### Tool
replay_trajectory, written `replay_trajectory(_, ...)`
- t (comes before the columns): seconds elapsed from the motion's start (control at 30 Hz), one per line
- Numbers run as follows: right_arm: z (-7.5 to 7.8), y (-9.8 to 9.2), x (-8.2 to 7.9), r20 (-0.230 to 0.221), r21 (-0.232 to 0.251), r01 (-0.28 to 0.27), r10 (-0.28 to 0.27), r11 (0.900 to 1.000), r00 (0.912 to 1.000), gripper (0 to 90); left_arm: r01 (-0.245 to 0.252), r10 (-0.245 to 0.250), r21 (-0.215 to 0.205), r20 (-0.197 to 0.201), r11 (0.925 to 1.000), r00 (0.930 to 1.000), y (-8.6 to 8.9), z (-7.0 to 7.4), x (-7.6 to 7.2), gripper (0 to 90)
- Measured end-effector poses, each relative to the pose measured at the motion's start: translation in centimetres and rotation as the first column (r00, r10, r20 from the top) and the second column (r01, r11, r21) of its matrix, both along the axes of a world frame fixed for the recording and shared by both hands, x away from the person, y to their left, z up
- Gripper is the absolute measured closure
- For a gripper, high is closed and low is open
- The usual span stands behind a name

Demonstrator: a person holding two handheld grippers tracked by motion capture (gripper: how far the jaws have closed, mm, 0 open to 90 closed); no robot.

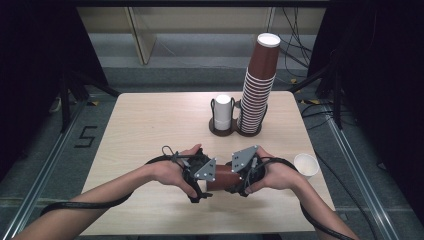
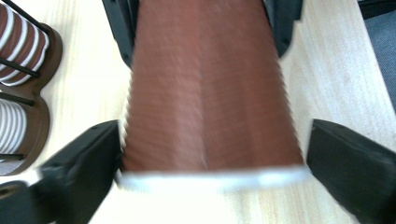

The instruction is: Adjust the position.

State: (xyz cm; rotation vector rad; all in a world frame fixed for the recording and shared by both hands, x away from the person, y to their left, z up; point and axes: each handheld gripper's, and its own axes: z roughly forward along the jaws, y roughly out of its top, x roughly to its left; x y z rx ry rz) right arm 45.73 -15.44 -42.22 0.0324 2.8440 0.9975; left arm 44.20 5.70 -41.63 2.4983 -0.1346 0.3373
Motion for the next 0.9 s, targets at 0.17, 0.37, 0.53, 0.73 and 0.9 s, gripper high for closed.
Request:
replay_trajectory(0.17, -0.2, -1.0, 0.0, 0.009, 0.038, 0.001, -0.001, 0.999, 1.0000, 22.4, -0.026, 0.026, -0.011, -0.001, 0.9996, 0.9997, 1.0, -0.3, 0.2, 0.0)
replay_trajectory(0.37, -1.1, -2.3, -0.4, 0.003, 0.095, 0.058, -0.059, 0.994, 0.9983, 22.3, -0.078, 0.077, -0.095, -0.018, 0.9924, 0.9969, 2.5, -0.4, 0.4, 0.0)
replay_trajectory(0.53, -1.5, -2.8, -0.8, 0.042, 0.164, 0.106, -0.114, 0.981, 0.9926, 22.1, -0.130, 0.124, -0.191, -0.042, 0.9729, 0.9914, 3.8, -0.5, 0.2, 0.0)
replay_trajectory(0.73, -1.8, -3.1, -1.1, 0.056, 0.241, 0.136, -0.153, 0.961, 0.9866, 22.1, -0.167, 0.151, -0.235, -0.085, 0.9576, 0.9849, 4.9, -0.9, 0.0, 0.0)
replay_trajectory(0.9, -2.1, -3.4, -1.2, 0.050, 0.261, 0.161, -0.180, 0.952, 0.9825, 22.0, -0.181, 0.156, -0.256, -0.113, 0.9495, 0.9813, 5.3, -1.0, 0.0, 0.0)
